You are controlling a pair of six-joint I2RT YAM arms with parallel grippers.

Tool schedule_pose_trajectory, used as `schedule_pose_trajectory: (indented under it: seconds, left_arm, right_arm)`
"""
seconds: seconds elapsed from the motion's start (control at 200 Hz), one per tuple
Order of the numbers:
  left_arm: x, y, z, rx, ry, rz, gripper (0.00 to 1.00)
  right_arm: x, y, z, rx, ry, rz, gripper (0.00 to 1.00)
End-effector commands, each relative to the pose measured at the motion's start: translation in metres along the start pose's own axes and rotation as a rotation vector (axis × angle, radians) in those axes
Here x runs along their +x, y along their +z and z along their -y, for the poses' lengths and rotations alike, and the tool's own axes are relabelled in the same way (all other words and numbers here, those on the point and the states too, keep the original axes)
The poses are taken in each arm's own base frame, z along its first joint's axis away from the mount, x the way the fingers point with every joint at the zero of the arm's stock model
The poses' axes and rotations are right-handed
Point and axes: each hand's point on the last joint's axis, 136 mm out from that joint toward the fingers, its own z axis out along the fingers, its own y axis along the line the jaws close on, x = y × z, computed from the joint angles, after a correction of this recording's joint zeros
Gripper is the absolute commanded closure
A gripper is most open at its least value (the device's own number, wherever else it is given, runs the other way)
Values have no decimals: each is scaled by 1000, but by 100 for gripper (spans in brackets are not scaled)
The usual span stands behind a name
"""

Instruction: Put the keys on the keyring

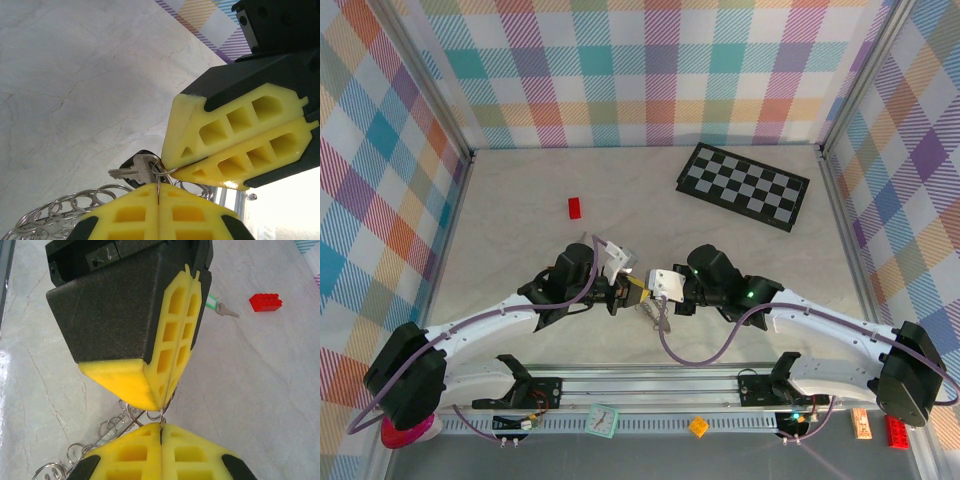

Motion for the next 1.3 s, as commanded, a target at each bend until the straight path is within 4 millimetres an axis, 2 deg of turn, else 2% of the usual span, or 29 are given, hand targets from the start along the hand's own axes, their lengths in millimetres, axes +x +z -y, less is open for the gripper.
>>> schedule_pose_trajectory:
  seconds: [0.0,0.255,0.47,0.62,0.76,1.025,1.295]
  left_arm:
    - [-5,-1,0,4,8,28,100]
    - [-7,-1,0,1,21,39,100]
    - [-4,-10,17,72,186,93,100]
    - [-3,-14,24,96,268,102,100]
    - [-1,-15,27,116,310,108,100]
    - [1,-19,38,145,459,125,100]
    - [8,-21,48,132,611,121,100]
  right_arm:
    - [-15,-6,-11,-76,-2,51,100]
    - [-17,-9,-26,-166,12,60,100]
    - [-14,-16,11,69,-60,60,100]
    - [-18,-18,22,130,-98,69,100]
    - [-21,-15,7,45,-119,88,100]
    - [-19,-22,-14,-75,-188,73,100]
    - [-24,-29,-17,-90,-298,86,100]
